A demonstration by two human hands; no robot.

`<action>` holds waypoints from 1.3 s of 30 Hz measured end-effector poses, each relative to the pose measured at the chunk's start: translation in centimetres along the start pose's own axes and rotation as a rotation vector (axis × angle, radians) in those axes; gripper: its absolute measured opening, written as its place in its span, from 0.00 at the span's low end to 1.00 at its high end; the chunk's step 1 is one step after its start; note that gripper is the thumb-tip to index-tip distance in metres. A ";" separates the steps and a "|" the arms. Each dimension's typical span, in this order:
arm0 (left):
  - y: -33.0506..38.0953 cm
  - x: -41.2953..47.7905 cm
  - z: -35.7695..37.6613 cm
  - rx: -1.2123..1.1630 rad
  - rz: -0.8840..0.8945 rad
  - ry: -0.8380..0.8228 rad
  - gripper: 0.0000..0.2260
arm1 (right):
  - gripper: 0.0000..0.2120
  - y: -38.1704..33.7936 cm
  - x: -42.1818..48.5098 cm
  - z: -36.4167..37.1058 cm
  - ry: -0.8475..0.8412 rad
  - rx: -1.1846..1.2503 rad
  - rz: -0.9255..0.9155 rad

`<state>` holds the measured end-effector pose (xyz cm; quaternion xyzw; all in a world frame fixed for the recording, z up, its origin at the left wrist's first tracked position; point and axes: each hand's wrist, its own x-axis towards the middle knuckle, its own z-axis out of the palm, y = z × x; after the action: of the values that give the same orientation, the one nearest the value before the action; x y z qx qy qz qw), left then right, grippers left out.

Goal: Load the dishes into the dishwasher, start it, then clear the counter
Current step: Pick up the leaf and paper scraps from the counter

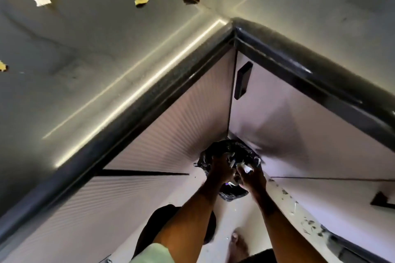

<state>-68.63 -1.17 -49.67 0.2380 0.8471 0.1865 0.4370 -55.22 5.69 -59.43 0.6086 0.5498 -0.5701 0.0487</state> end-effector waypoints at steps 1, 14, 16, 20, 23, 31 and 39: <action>-0.2 -0.1 0.1 0.030 0.028 0.038 0.26 | 0.40 0.8 0.4 0.2 -0.013 0.035 0.003; 7.4 -15.8 -8.9 0.085 0.071 0.025 0.20 | 0.14 -10.8 -20.7 -5.8 0.049 0.346 -0.007; 9.3 -20.3 -12.1 0.103 0.138 -0.005 0.19 | 0.14 -14.8 -26.0 -7.0 0.077 0.360 -0.051; 13.9 -28.8 -19.4 0.098 0.297 0.067 0.16 | 0.15 -22.0 -35.3 -9.3 0.138 0.269 -0.264; 15.9 -33.7 -24.5 0.072 0.446 0.185 0.14 | 0.11 -26.9 -40.7 -10.4 0.174 0.146 -0.486; 13.2 -39.1 -36.3 -0.046 0.399 0.496 0.10 | 0.12 -39.2 -49.3 -8.2 0.099 0.006 -0.867; 5.7 -35.1 -43.5 -0.012 0.168 0.567 0.10 | 0.10 -46.4 -45.4 0.8 0.035 -0.118 -0.912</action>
<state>-85.62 -21.08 0.00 0.2432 0.9116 0.2861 0.1674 -77.82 -4.58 0.56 0.3103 0.7935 -0.4909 -0.1818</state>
